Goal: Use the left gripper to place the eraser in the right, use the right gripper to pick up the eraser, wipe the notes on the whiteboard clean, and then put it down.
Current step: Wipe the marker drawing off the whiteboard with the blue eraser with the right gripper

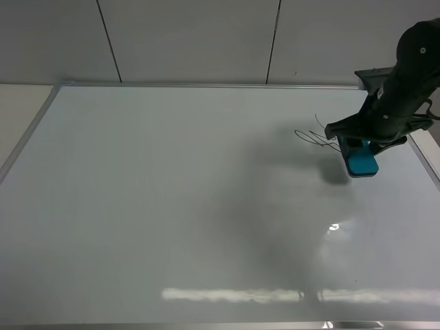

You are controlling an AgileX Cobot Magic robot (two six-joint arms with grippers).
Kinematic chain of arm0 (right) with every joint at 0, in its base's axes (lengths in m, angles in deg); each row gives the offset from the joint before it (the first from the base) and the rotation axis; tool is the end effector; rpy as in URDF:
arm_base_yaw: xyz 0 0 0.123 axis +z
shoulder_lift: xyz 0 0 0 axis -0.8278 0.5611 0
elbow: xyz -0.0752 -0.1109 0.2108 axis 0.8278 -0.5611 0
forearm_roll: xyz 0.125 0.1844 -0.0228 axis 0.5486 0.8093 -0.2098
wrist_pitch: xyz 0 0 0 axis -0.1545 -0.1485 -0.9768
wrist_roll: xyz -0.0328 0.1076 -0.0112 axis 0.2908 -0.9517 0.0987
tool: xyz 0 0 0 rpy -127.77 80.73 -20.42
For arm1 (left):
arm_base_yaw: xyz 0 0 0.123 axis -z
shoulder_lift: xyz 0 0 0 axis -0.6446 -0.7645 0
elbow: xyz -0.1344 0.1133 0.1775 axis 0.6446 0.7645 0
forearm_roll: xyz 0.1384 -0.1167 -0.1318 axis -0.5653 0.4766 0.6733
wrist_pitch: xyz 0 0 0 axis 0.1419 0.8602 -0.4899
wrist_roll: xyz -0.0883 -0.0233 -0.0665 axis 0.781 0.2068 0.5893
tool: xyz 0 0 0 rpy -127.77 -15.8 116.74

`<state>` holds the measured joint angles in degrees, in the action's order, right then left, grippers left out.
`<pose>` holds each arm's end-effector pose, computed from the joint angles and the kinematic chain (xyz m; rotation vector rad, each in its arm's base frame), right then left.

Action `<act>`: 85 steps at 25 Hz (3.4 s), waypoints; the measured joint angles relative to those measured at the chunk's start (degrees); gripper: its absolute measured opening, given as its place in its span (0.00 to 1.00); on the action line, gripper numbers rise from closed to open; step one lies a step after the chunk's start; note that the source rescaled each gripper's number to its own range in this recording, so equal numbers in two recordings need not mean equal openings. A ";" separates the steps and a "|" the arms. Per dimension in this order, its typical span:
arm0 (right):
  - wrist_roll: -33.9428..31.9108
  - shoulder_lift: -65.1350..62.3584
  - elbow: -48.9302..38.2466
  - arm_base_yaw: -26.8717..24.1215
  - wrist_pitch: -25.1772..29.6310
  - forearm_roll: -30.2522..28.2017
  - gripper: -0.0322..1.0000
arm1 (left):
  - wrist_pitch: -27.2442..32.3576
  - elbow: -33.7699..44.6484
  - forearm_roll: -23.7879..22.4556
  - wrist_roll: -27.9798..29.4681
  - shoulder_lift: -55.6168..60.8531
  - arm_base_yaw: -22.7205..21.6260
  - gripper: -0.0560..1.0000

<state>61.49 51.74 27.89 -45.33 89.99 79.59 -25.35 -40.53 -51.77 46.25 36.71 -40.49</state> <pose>0.3031 0.0465 0.1391 -0.1463 2.8637 -0.0747 0.0214 0.0179 0.2582 -0.2520 2.0080 0.0718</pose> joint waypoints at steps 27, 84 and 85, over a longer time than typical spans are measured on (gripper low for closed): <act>9.61 19.28 17.68 -5.33 -1.07 11.83 0.03 | 0.00 0.00 -0.04 0.00 0.00 0.00 1.00; 13.40 21.79 23.56 5.75 -2.89 22.73 0.03 | 0.00 0.00 -0.04 0.00 0.00 0.00 1.00; 12.92 21.85 23.56 6.79 -3.65 22.69 0.03 | 0.00 0.00 -0.04 0.00 0.00 0.00 1.00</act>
<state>74.41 73.59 51.45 -38.53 86.34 102.28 -25.35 -40.53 -51.81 46.25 36.71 -40.49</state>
